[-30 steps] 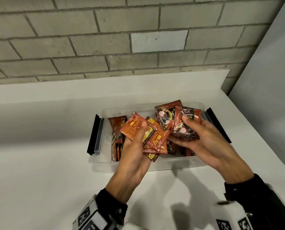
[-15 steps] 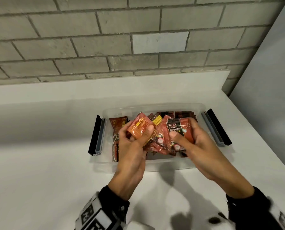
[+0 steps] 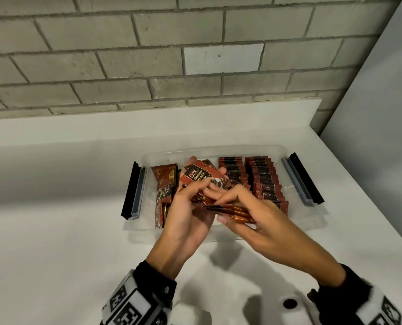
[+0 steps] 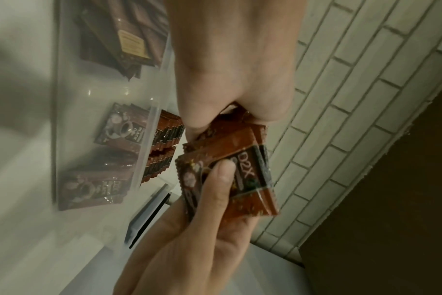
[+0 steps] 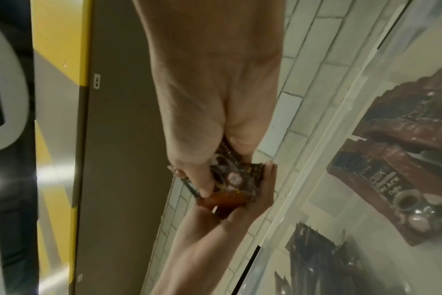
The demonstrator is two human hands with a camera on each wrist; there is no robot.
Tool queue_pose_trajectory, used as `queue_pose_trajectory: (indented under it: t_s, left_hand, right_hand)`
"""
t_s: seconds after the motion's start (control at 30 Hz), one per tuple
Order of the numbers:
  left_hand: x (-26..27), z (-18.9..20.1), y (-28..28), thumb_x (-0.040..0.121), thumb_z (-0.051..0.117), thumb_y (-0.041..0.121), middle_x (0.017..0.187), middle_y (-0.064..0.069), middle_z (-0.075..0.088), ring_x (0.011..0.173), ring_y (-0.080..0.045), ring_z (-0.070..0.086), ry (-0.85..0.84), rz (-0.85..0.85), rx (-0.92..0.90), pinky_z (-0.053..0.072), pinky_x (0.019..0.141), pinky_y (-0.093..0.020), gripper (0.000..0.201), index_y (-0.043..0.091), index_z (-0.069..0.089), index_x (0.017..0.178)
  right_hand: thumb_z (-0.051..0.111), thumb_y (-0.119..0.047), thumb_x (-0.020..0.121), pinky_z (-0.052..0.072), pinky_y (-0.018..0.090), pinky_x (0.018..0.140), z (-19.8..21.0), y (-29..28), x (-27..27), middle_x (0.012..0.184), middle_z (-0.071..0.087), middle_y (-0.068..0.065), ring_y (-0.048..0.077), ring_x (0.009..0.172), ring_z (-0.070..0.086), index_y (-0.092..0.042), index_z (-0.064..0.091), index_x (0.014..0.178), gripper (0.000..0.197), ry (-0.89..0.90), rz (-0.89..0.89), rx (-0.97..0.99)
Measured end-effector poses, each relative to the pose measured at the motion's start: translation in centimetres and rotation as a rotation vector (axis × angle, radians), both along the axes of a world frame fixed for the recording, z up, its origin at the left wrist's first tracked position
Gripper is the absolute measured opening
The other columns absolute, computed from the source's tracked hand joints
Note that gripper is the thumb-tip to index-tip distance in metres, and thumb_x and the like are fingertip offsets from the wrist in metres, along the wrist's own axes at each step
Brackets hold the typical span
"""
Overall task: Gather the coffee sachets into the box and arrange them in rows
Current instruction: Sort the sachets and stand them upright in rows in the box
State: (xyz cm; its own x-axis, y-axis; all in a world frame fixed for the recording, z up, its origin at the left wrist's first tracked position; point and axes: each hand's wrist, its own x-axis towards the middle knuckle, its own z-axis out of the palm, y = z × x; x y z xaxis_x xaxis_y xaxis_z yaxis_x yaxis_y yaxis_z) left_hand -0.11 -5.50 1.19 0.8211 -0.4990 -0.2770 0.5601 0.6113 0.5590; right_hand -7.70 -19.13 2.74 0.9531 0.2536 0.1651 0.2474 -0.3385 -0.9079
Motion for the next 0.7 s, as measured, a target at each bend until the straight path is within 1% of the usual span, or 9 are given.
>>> queue_pose_trajectory:
  t_s: [0.07,0.1,0.17,0.2,0.3,0.4,0.5,0.6,0.7]
  left_hand:
    - [0.0,-0.1,0.0,0.082,0.053,0.006,0.094,-0.012,0.073,0.078,-0.015,0.068,-0.008,-0.012,-0.028,0.056,0.070,-0.025,0.031,0.007,0.065,0.110]
    - [-0.1,0.0,-0.1,0.083,0.052,0.004,0.093,-0.013,0.073,0.080,-0.016,0.067,-0.028,0.000,-0.023,0.056,0.074,-0.028,0.027,0.010,0.068,0.104]
    - [-0.3,0.4,-0.4,0.087,0.049,0.002,0.112,-0.016,0.069,0.094,-0.022,0.066,-0.078,0.038,-0.013,0.054,0.080,-0.036,0.032,0.017,0.075,0.097]
    - [-0.4,0.6,-0.4,0.089,0.048,0.000,0.115,-0.016,0.068,0.094,-0.023,0.068,-0.088,0.054,-0.013,0.056,0.074,-0.035,0.035,0.021,0.077,0.094]
    - [-0.4,0.8,-0.3,0.086,0.053,-0.003,0.115,-0.014,0.068,0.093,-0.024,0.070,-0.104,0.076,0.006,0.059,0.064,-0.035,0.040,0.025,0.068,0.110]
    - [-0.6,0.9,-0.2,0.076,0.061,-0.004,0.116,-0.014,0.068,0.107,-0.032,0.065,-0.158,0.061,0.078,0.053,0.082,-0.049,0.059,0.027,0.058,0.126]
    - [-0.8,1.1,-0.2,0.075,0.062,-0.011,0.109,-0.019,0.069,0.096,-0.038,0.067,-0.178,-0.015,0.142,0.058,0.070,-0.051,0.059,0.021,0.058,0.125]
    - [-0.9,1.4,-0.2,0.076,0.063,-0.014,0.105,-0.021,0.070,0.089,-0.041,0.068,-0.178,-0.080,0.243,0.058,0.060,-0.049,0.046,0.004,0.058,0.118]
    - [-1.0,1.6,0.1,0.074,0.065,-0.014,0.103,-0.019,0.071,0.085,-0.039,0.070,-0.203,-0.136,0.319,0.058,0.061,-0.054,0.043,0.002,0.058,0.114]
  right_hand:
    - [0.057,-0.015,0.093,0.047,0.024,0.096,-0.2,-0.6,-0.1,0.119,0.065,-0.009,0.011,0.117,0.058,-0.018,0.052,0.106,0.015,0.034,0.008,0.122]
    - [0.060,-0.021,0.091,0.051,0.028,0.088,-0.2,-0.8,-0.2,0.109,0.068,-0.004,0.019,0.105,0.063,-0.022,0.053,0.105,0.015,0.038,-0.030,0.184]
    - [0.068,-0.030,0.084,0.053,0.031,0.082,-0.5,-1.0,-0.1,0.105,0.068,0.006,0.023,0.098,0.065,-0.023,0.055,0.107,0.027,0.070,-0.130,0.453]
    - [0.073,-0.030,0.078,0.054,0.031,0.083,-0.8,-1.1,0.1,0.109,0.068,0.010,0.025,0.103,0.065,-0.020,0.055,0.111,0.039,0.120,-0.178,0.663]
    - [0.076,-0.030,0.069,0.056,0.037,0.081,-0.9,-1.6,0.7,0.114,0.067,0.017,0.033,0.102,0.066,-0.009,0.049,0.124,0.065,0.194,-0.284,0.979]
    - [0.061,-0.023,0.079,0.057,0.032,0.075,-0.3,-2.1,1.2,0.112,0.068,0.013,0.031,0.095,0.066,-0.008,0.046,0.128,0.054,0.221,-0.357,0.921]
    - [0.056,-0.016,0.083,0.055,0.025,0.076,0.1,-2.6,1.6,0.111,0.069,0.008,0.017,0.098,0.067,-0.007,0.049,0.129,0.047,0.274,-0.367,0.867]
    - [0.058,-0.017,0.082,0.056,0.022,0.077,0.7,-3.2,2.0,0.107,0.071,0.008,0.016,0.097,0.068,-0.004,0.056,0.121,0.041,0.366,-0.344,0.746]
    - [0.059,-0.017,0.084,0.055,0.025,0.081,1.1,-3.4,2.3,0.103,0.072,0.009,0.018,0.096,0.068,-0.007,0.063,0.110,0.028,0.441,-0.306,0.587]
